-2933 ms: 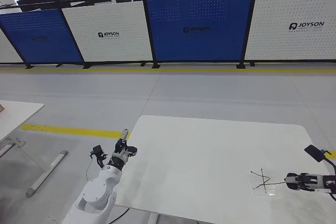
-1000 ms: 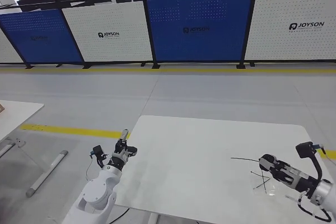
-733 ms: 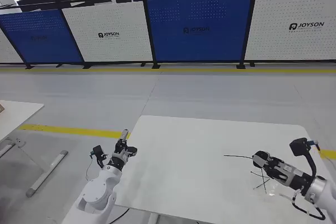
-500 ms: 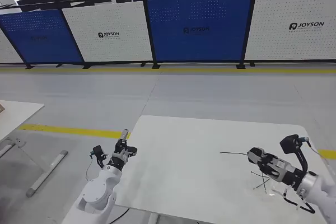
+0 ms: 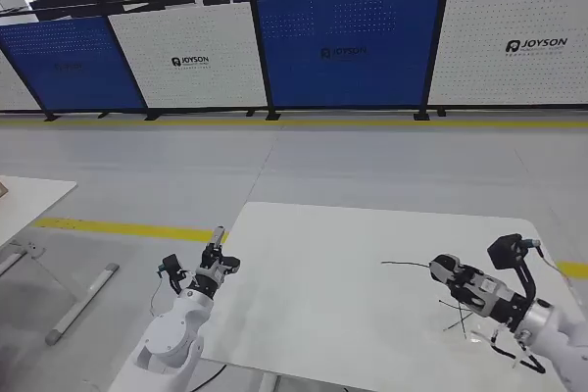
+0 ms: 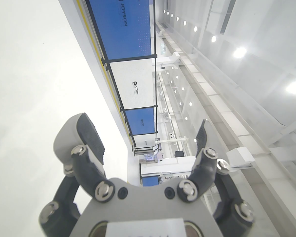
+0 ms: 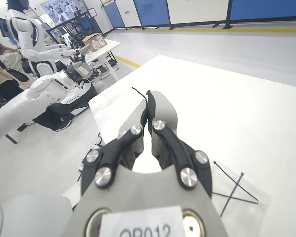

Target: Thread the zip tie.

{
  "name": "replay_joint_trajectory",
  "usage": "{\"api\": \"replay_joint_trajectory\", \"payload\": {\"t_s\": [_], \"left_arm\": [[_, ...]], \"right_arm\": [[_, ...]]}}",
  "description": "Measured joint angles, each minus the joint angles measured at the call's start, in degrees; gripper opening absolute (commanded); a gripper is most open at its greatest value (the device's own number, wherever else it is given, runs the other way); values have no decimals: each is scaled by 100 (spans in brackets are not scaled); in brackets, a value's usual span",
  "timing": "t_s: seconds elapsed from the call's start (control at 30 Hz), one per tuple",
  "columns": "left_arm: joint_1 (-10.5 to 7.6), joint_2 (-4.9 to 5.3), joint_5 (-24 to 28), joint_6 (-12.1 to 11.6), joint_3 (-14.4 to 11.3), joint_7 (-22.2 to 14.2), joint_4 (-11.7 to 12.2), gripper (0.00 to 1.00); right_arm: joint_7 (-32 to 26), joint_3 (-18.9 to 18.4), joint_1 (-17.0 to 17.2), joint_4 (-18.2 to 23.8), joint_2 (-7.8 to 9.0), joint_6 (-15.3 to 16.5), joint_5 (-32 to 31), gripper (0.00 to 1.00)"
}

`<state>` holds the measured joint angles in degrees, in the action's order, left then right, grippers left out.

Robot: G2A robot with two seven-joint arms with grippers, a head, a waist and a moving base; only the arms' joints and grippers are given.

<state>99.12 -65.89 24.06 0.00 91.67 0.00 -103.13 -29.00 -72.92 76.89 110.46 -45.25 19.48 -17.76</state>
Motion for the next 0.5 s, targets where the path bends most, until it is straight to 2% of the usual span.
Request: {"api": "replay_joint_trajectory", "payload": {"t_s": [0.13,0.23,0.5], "left_arm": [[0,0,0,0,0,0,0,100],[0,0,0,0,0,0,0,100],[-37,-2,37,-15,35,4,-23,100]], "right_arm": [[442,317,-77,201,103,0,-515,0],[787,610,-117,122,224,0,-827,0],[791,619,-124,105,231,0,-824,0]]}}
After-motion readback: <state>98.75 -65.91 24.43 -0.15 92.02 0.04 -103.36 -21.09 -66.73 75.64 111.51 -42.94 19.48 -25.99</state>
